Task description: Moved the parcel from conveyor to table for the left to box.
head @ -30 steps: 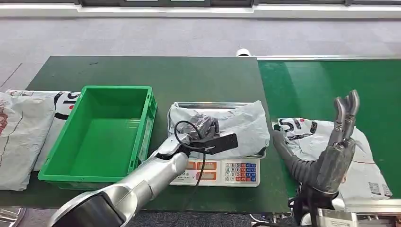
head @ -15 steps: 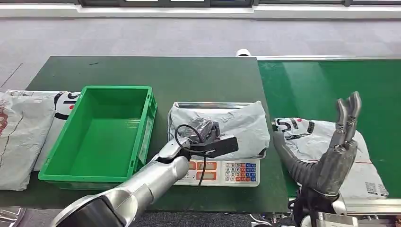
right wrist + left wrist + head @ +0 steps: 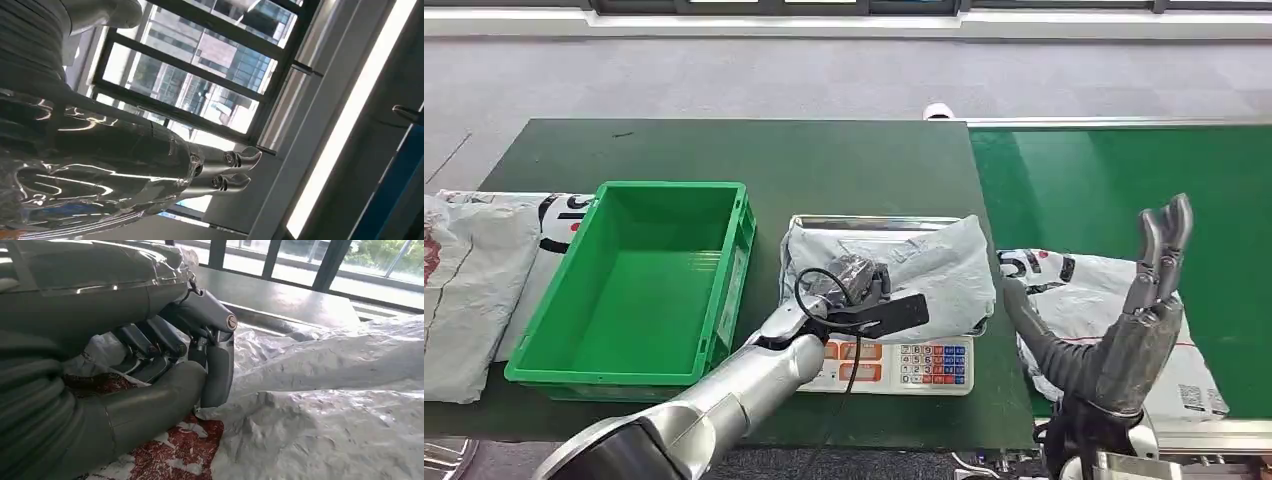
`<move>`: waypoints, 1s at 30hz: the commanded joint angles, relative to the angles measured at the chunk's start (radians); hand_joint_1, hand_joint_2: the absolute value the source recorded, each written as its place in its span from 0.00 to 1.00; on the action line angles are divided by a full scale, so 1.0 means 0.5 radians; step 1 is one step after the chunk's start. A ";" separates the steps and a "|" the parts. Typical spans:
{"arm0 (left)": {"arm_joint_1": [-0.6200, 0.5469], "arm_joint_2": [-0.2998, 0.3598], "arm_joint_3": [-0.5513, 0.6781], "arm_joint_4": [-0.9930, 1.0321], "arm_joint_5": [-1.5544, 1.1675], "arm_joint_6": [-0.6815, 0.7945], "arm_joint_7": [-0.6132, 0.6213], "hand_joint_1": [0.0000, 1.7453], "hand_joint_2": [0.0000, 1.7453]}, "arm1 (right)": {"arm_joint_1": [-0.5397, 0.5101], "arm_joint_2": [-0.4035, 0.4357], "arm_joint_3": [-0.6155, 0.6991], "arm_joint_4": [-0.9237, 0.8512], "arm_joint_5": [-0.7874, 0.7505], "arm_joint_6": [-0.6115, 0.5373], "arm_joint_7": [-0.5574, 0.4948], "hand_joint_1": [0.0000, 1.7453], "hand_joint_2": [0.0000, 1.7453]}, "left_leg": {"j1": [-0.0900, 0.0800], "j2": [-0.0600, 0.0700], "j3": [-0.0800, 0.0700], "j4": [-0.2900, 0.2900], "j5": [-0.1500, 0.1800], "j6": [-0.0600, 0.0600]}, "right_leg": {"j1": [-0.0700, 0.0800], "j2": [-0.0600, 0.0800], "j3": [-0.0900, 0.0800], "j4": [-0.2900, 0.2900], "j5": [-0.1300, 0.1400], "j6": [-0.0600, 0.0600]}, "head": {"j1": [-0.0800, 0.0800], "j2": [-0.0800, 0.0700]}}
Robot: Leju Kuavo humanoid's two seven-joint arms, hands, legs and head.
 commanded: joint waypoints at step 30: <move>-0.034 -0.009 -0.054 0.052 0.278 0.108 -0.011 0.00 0.00 | -0.086 -0.072 0.139 0.118 -0.030 -0.047 0.011 0.00 1.00 | 0.003 0.006 0.003 -0.004 0.001 -0.003 | 0.004 0.001 0.004 -0.006 0.003 -0.002 | 0.000 -0.001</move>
